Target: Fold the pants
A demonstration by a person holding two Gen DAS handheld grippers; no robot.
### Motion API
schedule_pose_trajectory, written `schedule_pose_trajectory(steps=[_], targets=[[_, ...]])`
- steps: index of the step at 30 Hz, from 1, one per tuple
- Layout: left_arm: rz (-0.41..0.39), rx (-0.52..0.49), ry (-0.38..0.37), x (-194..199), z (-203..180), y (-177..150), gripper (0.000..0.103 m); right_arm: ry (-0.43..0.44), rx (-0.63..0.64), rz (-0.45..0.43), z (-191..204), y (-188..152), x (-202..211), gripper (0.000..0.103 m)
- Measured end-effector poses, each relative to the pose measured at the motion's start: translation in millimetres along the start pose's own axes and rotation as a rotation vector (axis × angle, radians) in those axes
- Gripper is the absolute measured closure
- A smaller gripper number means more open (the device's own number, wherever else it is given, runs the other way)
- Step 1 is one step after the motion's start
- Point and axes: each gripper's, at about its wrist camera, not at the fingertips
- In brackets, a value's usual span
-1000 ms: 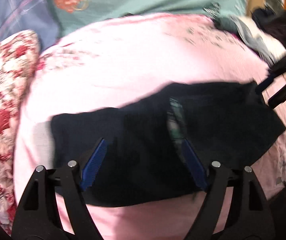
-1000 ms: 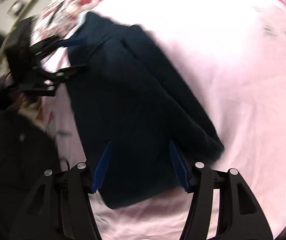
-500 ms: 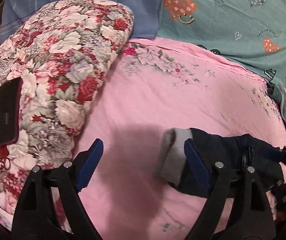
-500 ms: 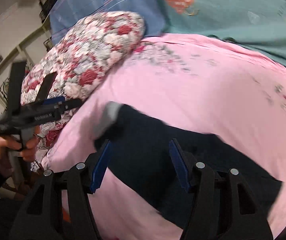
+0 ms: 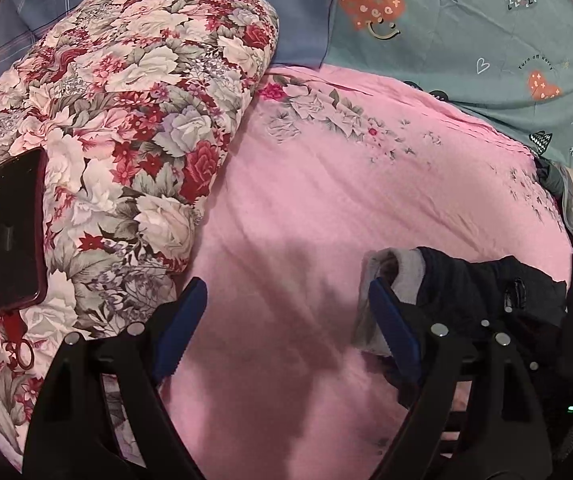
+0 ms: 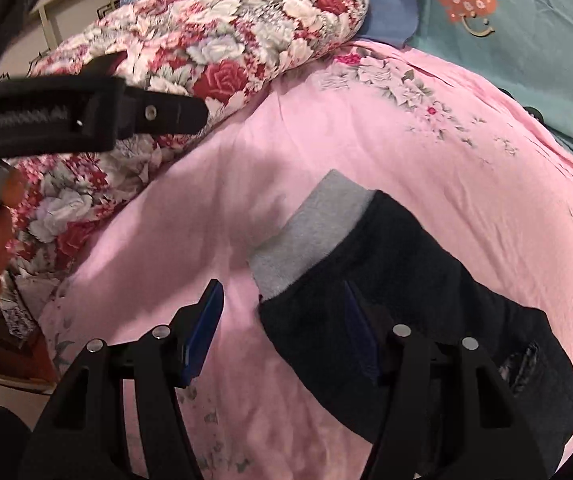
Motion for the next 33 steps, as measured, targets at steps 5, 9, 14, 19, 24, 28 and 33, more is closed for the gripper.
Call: schedule_pose_trajectory(steps=[5, 9, 14, 19, 24, 28, 33], targets=[[0.005, 0.013, 0.004, -2, 8, -3, 0.018, -0.038, 0.005, 0.054, 3, 4, -26, 0.041], [0.013, 0.033, 0.004, -3, 13, -6, 0.018, -0.064, 0.008, 0.083, 0, 1, -38, 0.037], [0.024, 0.041, 0.009, -6, 16, -10, 0.018, -0.112, 0.04, 0.109, -1, -4, -52, 0.033], [0.029, 0.049, 0.014, -7, 18, -11, 0.018, -0.149, 0.069, 0.123, 3, -6, -58, 0.033], [0.038, 0.054, 0.019, -7, 20, -13, 0.018, -0.155, 0.064, 0.126, 2, -6, -59, 0.049], [0.046, 0.055, 0.023, -9, 19, -15, 0.019, -0.14, -0.027, 0.09, -18, -2, -43, 0.078], [0.064, 0.05, -0.009, -17, 8, -18, 0.019, 0.001, -0.168, -0.032, -37, -3, -8, 0.084]])
Point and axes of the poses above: each gripper's, at about its wrist camera, not at the fingertips, and x roughly against the way its jaws point, z to its left, y to its top, and after that the axes turned 15 degrees about y, right-handed
